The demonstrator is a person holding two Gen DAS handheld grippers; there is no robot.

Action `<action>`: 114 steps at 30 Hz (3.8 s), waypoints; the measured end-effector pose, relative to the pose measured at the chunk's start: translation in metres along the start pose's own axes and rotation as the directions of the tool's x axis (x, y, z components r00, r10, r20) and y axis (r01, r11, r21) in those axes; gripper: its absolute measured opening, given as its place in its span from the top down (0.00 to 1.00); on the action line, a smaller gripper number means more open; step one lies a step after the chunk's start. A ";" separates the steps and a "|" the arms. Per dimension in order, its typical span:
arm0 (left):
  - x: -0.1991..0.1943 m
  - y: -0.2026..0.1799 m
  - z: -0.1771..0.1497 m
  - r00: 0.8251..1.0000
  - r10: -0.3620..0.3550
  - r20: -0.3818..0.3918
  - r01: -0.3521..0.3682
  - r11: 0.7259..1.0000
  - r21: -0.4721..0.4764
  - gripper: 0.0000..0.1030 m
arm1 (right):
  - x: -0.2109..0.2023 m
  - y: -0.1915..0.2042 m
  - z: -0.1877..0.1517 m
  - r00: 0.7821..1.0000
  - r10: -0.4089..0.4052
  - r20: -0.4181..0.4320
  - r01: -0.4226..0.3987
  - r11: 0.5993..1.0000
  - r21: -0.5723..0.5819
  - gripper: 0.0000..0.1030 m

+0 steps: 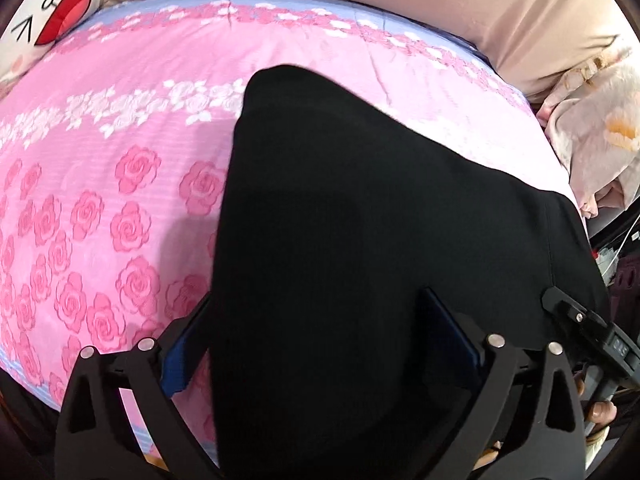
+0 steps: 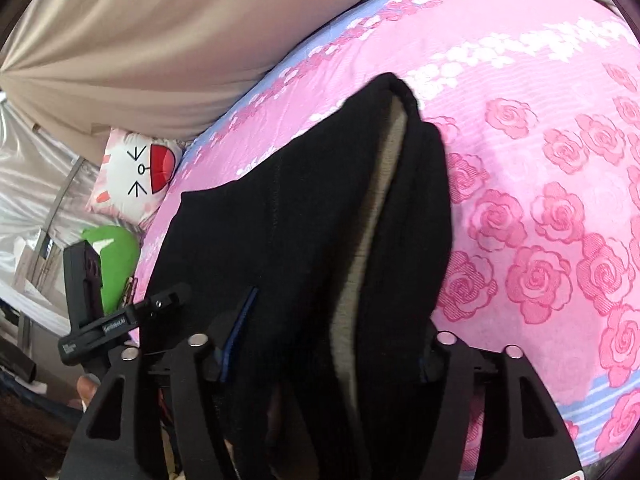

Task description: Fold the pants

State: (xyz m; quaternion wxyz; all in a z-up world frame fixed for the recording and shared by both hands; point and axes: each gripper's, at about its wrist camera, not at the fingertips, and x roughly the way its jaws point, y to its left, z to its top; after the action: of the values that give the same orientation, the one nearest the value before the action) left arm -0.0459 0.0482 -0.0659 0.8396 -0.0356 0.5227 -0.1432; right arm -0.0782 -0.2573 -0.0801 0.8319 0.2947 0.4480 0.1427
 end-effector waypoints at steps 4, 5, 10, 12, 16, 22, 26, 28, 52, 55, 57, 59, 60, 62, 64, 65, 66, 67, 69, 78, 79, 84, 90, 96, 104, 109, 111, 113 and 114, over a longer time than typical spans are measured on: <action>0.005 -0.012 0.007 1.000 -0.020 0.000 0.020 1.000 0.013 0.16 | 0.004 0.007 0.000 1.000 0.003 0.011 -0.003 1.000 0.003 0.33; 0.002 -0.016 0.007 1.000 -0.022 0.005 0.022 1.000 0.020 0.24 | 0.003 0.007 -0.001 1.000 -0.010 0.024 0.010 1.000 0.009 0.43; -0.022 -0.026 0.007 0.998 0.001 0.071 -0.006 0.998 0.066 0.64 | -0.010 0.015 -0.004 0.997 -0.027 0.072 0.027 1.000 -0.009 0.62; -0.039 -0.027 0.006 0.995 -0.028 0.099 0.021 0.997 0.074 0.68 | -0.022 0.030 -0.005 0.994 -0.033 0.102 0.038 0.998 -0.050 0.62; -0.083 -0.030 -0.001 0.984 -0.081 0.160 0.064 0.992 0.110 0.69 | -0.049 0.059 -0.008 0.989 -0.011 0.147 0.031 0.991 -0.132 0.62; -0.156 -0.047 -0.004 0.939 -0.132 0.316 0.076 0.980 0.183 0.69 | -0.105 0.108 -0.009 0.963 0.013 0.271 0.057 0.966 -0.252 0.62; -0.203 -0.056 0.007 0.883 -0.166 0.439 0.067 0.970 0.233 0.69 | -0.146 0.142 0.003 0.922 0.061 0.382 0.075 0.941 -0.331 0.62; -0.227 -0.062 0.018 0.840 -0.182 0.512 0.052 0.965 0.259 0.69 | -0.164 0.159 0.012 0.894 0.091 0.439 0.090 0.923 -0.375 0.62; -0.181 -0.079 0.232 0.652 -0.048 0.757 -0.165 0.965 0.204 0.64 | -0.083 0.161 0.239 0.779 0.208 0.592 0.070 0.908 -0.412 0.59; -0.118 -0.067 0.267 0.722 -0.013 0.692 -0.159 0.970 0.183 0.64 | -0.029 0.129 0.269 0.819 0.156 0.553 0.062 0.933 -0.355 0.59; -0.072 -0.057 0.284 0.756 0.018 0.654 -0.167 0.972 0.166 0.64 | 0.002 0.111 0.285 0.841 0.125 0.527 0.060 0.945 -0.320 0.59; -0.032 -0.050 0.294 0.777 0.045 0.627 -0.188 0.968 0.164 0.64 | 0.038 0.087 0.300 0.866 0.099 0.490 0.047 0.960 -0.277 0.59; -0.016 -0.047 0.297 0.786 0.055 0.615 -0.196 0.967 0.164 0.64 | 0.054 0.076 0.304 0.876 0.081 0.475 0.053 0.964 -0.262 0.59; 0.029 -0.036 0.302 0.819 0.080 0.568 -0.208 0.964 0.164 0.64 | 0.084 0.058 0.310 0.899 0.047 0.436 0.065 0.969 -0.239 0.59; 0.069 -0.024 0.304 0.860 0.088 0.502 -0.189 0.970 0.154 0.64 | 0.111 0.043 0.315 0.922 0.010 0.387 0.081 0.972 -0.219 0.59; 0.085 -0.018 0.305 0.881 0.088 0.464 -0.173 0.974 0.145 0.64 | 0.128 0.032 0.315 0.936 -0.018 0.353 0.096 0.974 -0.205 0.59; 0.109 -0.009 0.305 0.910 0.085 0.406 -0.152 0.979 0.135 0.64 | 0.144 0.021 0.315 0.949 -0.046 0.311 0.108 0.977 -0.184 0.59; 0.122 -0.005 0.306 0.923 0.092 0.374 -0.147 0.982 0.122 0.64 | 0.155 0.012 0.314 0.957 -0.072 0.281 0.124 0.978 -0.170 0.59; 0.134 0.008 0.304 0.930 0.094 0.356 -0.130 0.988 0.078 0.46 | 0.175 -0.005 0.315 0.969 -0.137 0.206 0.164 0.979 -0.121 0.49; 0.061 0.057 0.294 0.880 0.266 0.394 -0.250 0.964 -0.092 0.17 | 0.098 -0.009 0.300 0.878 -0.291 0.381 0.318 0.948 -0.008 0.39; 0.051 0.054 0.295 0.871 0.274 0.408 -0.260 0.961 -0.091 0.17 | 0.088 0.004 0.297 0.848 -0.309 0.429 0.359 0.932 -0.038 0.47; 0.057 -0.006 0.324 0.870 0.238 0.432 -0.278 0.960 0.031 0.14 | 0.117 0.072 0.307 0.886 -0.244 0.395 0.369 0.887 -0.279 1.00; 0.162 0.019 0.360 0.948 0.245 0.204 -0.245 0.969 -0.025 0.12 | 0.175 0.004 0.330 0.873 -0.384 0.302 0.452 0.868 -0.205 1.00; 0.098 0.012 0.336 0.906 0.285 0.313 -0.293 0.956 -0.022 0.13 | 0.126 0.043 0.295 0.882 -0.329 0.337 0.420 0.874 -0.246 0.99; 0.064 -0.010 0.272 0.891 0.304 0.336 -0.342 0.938 0.060 0.13 | 0.103 0.044 0.252 0.871 -0.346 0.347 0.435 0.873 -0.219 0.98; 0.053 -0.009 0.244 0.908 0.275 0.316 -0.310 0.949 0.066 0.13 | 0.120 0.026 0.233 0.867 -0.411 0.281 0.473 0.857 -0.204 1.00; 0.050 -0.008 0.234 0.904 0.286 0.319 -0.322 0.944 0.067 0.13 | 0.101 0.037 0.220 0.865 -0.401 0.301 0.467 0.864 -0.188 0.99; 0.046 -0.007 0.223 0.901 0.294 0.320 -0.328 0.943 0.059 0.13 | 0.080 0.049 0.199 0.855 -0.378 0.355 0.462 0.866 -0.191 0.96; 0.045 -0.006 0.218 0.903 0.287 0.320 -0.321 0.945 0.058 0.13 | 0.073 0.052 0.190 0.853 -0.370 0.368 0.458 0.868 -0.191 0.96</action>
State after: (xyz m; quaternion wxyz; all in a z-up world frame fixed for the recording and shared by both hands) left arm 0.1646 0.0107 -0.0052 0.9233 0.0706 0.3761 -0.0316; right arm 0.1216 -0.2483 -0.0156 0.9365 0.0926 0.3369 -0.0311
